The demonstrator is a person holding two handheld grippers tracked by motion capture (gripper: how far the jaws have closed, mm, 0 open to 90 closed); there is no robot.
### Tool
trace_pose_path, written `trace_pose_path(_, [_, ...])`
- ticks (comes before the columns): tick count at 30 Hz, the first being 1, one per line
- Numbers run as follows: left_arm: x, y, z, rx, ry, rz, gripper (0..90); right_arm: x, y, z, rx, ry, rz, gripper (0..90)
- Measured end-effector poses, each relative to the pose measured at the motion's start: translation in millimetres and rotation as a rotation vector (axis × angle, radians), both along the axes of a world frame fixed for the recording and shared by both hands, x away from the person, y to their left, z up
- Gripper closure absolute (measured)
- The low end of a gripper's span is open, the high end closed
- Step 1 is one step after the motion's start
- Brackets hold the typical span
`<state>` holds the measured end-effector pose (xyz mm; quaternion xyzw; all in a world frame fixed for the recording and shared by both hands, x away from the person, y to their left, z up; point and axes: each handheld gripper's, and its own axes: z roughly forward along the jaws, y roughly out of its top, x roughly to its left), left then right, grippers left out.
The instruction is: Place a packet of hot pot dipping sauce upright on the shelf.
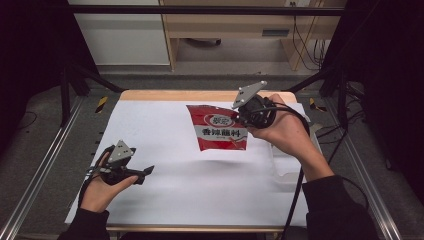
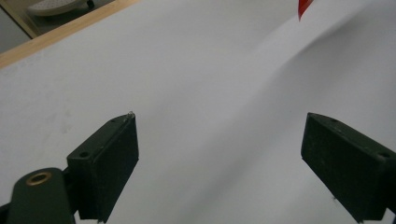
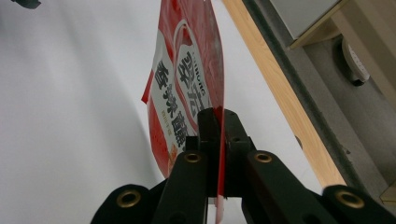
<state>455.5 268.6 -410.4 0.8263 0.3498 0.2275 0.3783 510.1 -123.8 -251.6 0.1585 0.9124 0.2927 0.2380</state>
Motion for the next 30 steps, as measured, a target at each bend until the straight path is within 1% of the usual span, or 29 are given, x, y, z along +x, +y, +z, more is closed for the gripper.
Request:
trace_pose_path(4, [-1.9,3.9,-4.7,0.006,-0.002,0.012,10.4,-3.9,-6.6,5.4,0.015,-0.015,-0.016,89.8])
trace_pose_path(6, [-2.3,5.7,-6.6,-0.011,-0.006,0.022,10.3,-5.5,-10.5,8.1,0.015,-0.023,-0.022,89.8])
trace_pose_path(8, [-2.5,6.7,-9.2,-0.013,-0.009,0.025,10.1,-7.2,-14.1,11.0,0.009,-0.029,-0.033,89.8])
trace_pose_path(9, [-2.4,6.7,-11.4,-0.012,-0.007,0.024,10.0,-7.7,-15.8,12.0,0.017,-0.031,-0.034,89.8])
trace_pose_path(11, [-2.1,7.3,-14.9,-0.003,-0.006,0.03,9.9,-8.5,-20.0,15.0,0.014,-0.036,-0.04,89.8])
trace_pose_path(14, [-1.5,8.6,-18.8,-0.013,0.003,0.037,9.7,-8.2,-24.5,17.8,0.013,-0.039,-0.045,89.8])
trace_pose_path(15, [-1.3,9.1,-19.9,-0.007,0.006,0.038,9.6,-7.9,-25.5,18.3,0.017,-0.04,-0.045,89.8])
trace_pose_path(22, [-1.0,11.3,-25.1,-0.01,0.018,0.048,9.2,-8.8,-33.6,28.1,0.02,-0.055,-0.063,89.8])
trace_pose_path(27, [-2.5,14.5,-26.9,-0.01,0.016,0.049,9.1,-10.7,-39.0,35.8,0.027,-0.068,-0.073,89.8])
trace_pose_path(30, [-3.1,16.6,-29.2,-0.009,0.016,0.058,9.0,-12.6,-44.5,39.1,0.037,-0.063,-0.077,89.8])
